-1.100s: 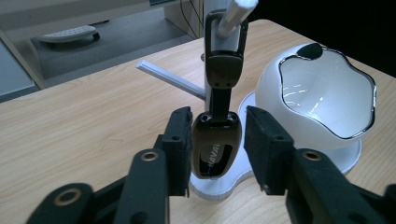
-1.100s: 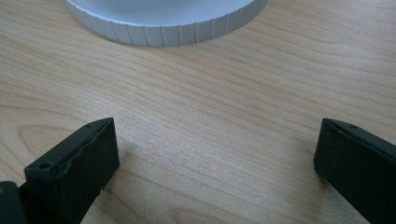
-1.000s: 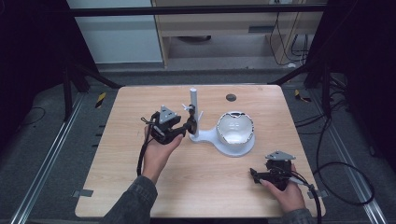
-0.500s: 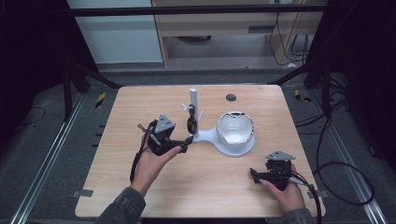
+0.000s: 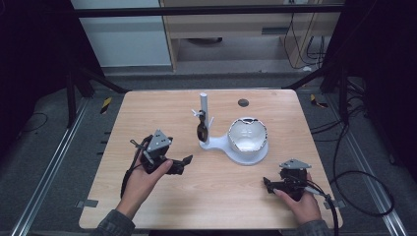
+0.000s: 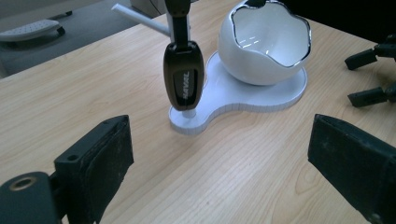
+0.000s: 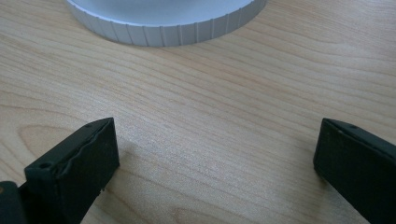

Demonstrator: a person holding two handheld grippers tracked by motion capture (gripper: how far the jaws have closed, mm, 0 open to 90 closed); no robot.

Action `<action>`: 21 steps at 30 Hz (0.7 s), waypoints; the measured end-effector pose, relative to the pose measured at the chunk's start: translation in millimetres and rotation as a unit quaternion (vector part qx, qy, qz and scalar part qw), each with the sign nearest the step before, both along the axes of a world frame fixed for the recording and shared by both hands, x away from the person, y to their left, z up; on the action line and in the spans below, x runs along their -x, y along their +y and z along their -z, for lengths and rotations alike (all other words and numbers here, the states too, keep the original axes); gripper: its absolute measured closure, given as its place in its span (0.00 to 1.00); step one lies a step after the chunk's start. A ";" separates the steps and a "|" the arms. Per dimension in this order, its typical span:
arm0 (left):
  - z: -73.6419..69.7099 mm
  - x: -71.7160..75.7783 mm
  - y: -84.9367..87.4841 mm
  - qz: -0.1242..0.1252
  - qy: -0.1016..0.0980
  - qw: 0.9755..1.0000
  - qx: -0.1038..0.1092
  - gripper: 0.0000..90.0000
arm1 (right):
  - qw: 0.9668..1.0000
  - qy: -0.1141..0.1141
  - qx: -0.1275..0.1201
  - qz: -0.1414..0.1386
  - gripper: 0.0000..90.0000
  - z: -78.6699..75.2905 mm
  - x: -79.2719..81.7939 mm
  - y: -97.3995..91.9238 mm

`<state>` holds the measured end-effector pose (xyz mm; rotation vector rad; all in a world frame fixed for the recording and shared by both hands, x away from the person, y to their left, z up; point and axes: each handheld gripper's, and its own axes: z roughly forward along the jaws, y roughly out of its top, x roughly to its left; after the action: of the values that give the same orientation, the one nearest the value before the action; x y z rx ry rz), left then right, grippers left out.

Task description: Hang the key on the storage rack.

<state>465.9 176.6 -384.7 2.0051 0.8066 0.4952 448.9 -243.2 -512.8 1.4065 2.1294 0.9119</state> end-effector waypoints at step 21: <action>21.6 18.4 53.2 -0.031 0.009 0.999 -0.036 0.09 | 1.000 0.000 -0.001 0.000 0.01 0.0 0.0 0.0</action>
<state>447.5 229.8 -406.3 2.0579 0.8764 0.5493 448.8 -243.1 -512.8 1.4080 2.1295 0.9125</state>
